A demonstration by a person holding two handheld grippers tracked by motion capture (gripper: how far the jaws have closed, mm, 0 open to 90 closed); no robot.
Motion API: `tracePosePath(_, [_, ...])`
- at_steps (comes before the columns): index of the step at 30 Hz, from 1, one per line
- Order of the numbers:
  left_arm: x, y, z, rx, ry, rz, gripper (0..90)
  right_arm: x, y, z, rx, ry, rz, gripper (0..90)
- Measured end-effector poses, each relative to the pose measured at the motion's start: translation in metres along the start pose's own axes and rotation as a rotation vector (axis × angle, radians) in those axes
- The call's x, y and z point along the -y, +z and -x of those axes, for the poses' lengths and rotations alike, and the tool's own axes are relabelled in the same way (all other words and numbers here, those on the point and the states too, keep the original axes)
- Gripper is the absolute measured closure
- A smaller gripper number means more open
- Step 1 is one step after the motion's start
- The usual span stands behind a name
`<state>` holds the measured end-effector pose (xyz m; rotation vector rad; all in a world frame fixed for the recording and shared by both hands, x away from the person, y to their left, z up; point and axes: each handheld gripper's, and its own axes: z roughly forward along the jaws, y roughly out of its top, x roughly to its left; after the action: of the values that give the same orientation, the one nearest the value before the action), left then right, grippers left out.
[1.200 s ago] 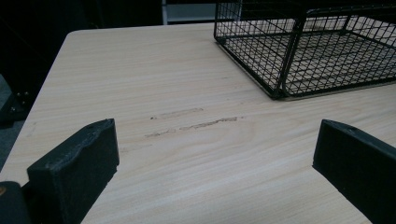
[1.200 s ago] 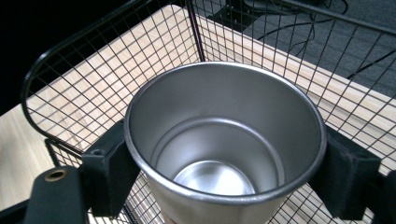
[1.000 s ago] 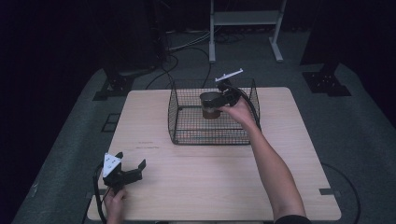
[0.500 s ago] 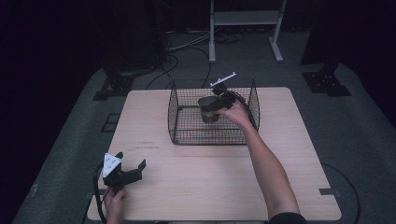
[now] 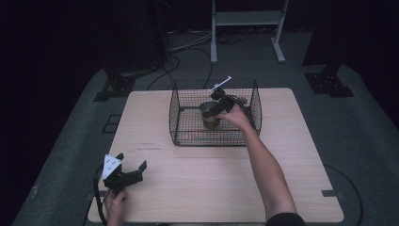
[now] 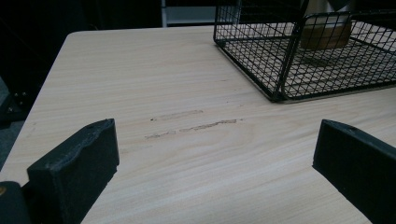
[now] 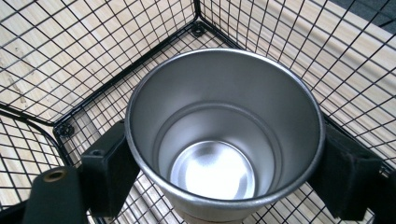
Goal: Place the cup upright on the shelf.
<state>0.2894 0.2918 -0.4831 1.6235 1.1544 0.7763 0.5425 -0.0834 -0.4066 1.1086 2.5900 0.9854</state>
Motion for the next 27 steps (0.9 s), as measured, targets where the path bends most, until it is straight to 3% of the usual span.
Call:
tracePosePath(14, [0.0001,-0.0001,-0.0003,0.002,-0.002,0.005,0.0,0.0027,0.0083,-0.0001,0.025,-0.020,-0.052,17.3])
tracePosePath(27, [0.0001,-0.0006,-0.0012,0.006,-0.011,0.008,0.0,0.0057,0.0054,-0.0034,0.033,-0.042,-0.058,15.0])
